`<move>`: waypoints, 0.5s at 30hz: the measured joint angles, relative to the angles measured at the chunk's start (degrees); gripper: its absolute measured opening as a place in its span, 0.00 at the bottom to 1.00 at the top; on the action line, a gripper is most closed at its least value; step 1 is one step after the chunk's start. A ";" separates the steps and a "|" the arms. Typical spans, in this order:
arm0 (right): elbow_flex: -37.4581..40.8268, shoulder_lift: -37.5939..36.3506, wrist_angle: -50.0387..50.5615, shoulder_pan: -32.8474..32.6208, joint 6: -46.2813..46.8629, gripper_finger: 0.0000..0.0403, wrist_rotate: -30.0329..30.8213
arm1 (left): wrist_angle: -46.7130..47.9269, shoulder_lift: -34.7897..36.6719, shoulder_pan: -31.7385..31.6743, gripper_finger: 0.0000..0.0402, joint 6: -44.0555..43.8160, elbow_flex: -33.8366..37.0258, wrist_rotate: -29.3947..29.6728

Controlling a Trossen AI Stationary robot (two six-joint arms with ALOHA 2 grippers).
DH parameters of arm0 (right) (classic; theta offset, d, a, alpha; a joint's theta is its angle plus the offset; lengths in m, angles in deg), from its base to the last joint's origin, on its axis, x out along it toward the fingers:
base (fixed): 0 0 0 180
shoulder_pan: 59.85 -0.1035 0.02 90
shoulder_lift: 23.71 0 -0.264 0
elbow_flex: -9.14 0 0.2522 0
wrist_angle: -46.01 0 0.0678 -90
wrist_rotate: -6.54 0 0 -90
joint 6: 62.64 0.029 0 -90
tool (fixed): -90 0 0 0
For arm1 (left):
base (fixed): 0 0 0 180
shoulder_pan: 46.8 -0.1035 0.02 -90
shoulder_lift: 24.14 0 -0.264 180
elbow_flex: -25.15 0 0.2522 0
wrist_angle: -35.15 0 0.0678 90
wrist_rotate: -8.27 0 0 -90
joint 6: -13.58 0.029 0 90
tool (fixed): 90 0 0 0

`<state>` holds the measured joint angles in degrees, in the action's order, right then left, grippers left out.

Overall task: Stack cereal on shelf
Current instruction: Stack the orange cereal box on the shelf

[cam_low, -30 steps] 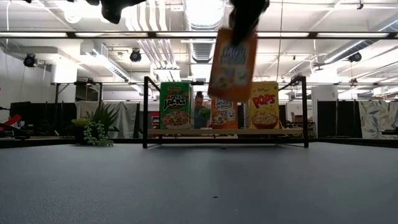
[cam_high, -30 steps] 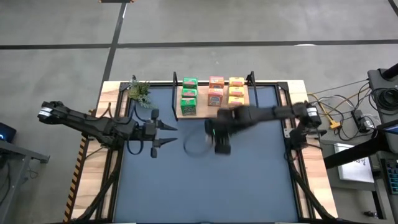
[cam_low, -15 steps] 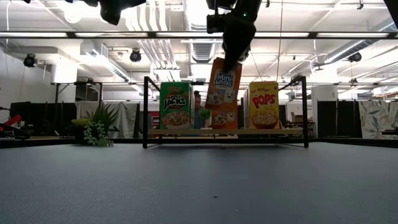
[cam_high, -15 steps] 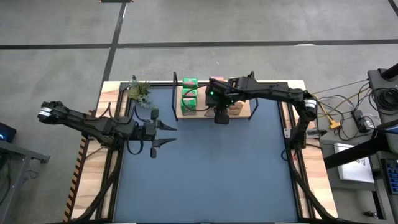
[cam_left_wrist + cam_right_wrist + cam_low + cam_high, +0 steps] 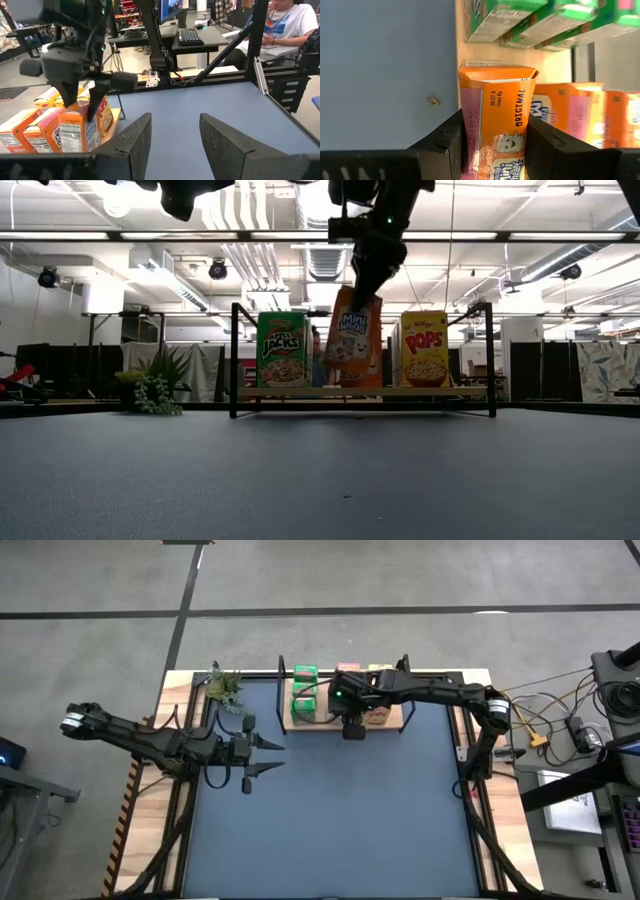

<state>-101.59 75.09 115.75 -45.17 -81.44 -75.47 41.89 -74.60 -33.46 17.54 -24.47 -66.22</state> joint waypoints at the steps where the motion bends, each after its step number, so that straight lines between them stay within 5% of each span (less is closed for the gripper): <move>1: 0.64 0.00 -0.47 0.00 -0.14 0.36 0.02 | 0.00 0.00 0.00 0.37 0.00 0.00 0.00; 15: 1.65 1.58 -0.98 0.37 0.80 0.38 1.18 | 0.01 -0.02 0.00 0.37 -0.24 0.02 -0.02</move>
<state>-99.95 76.67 114.77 -44.80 -80.64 -74.29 41.90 -74.62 -33.46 17.30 -24.45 -66.24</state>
